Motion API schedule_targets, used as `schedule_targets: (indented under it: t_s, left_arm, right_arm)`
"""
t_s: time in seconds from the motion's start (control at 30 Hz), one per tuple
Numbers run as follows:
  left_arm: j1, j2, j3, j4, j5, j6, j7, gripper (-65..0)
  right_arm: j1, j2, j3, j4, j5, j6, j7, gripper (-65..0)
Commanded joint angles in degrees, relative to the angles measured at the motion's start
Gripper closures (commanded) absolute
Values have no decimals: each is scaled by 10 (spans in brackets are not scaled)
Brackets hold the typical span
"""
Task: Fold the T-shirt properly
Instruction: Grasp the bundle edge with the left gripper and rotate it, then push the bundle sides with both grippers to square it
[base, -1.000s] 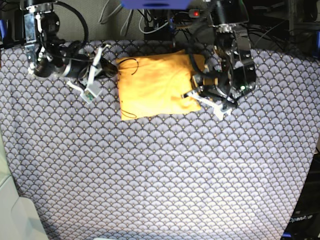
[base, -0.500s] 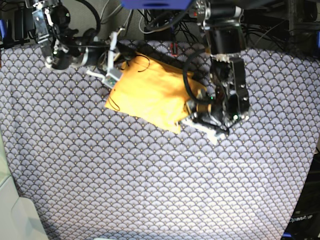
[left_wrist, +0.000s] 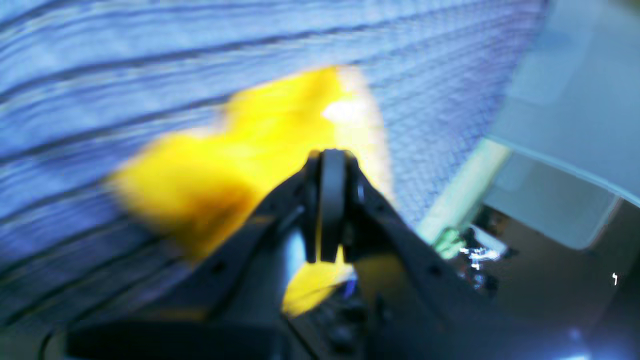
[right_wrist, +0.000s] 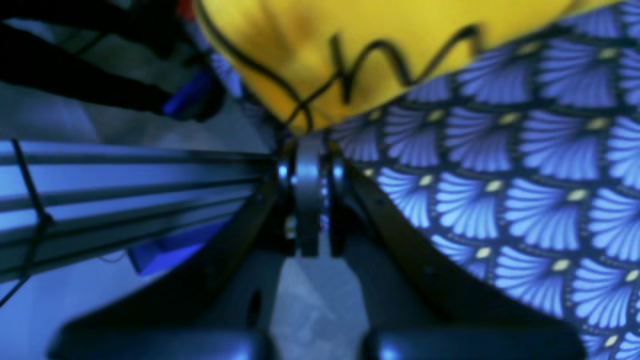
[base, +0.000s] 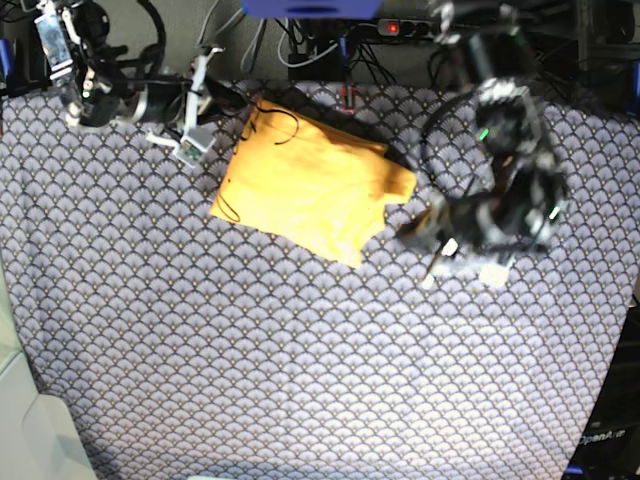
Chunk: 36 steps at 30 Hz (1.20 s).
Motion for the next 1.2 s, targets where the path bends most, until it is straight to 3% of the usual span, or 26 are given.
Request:
schedule_targets:
  t_s: [0.0,0.17,0.27,0.37,0.57,0.8,1.1,1.17]
  left_arm:
    - [13,-7,-2,15,-30,4,5,0]
    - [95,-42,0,51,-91,7,5,0]
    - [115,-40,2,61,-94,6,5,0]
    - [117,-15,11,57,-86,7,5,0]
    - [126,21,77,57,-4,8,5,0]
    - [135,55,88,33,93,8,5,0]
    - [133,57,88,-21,113,8,5,0]
    - [122,72,88,-31,118,8,-2,0]
  right_arm:
    - [3,11,16,8,11,2,15,-15]
    - [15,22,85,8,11,2,11,-15]
    - [45,25,94,7,10,2,9,-15]
    - [73,35,93,0,10,2,8,-15]
    - [166,36,91,-101,10,2,-10,-15]
    - [236,44,82,-159,9,2,-11,-16]
    - [236,6,27,-157,9,2,-6,-15]
    - [234,-3,12,-157,9,2,-6,-15]
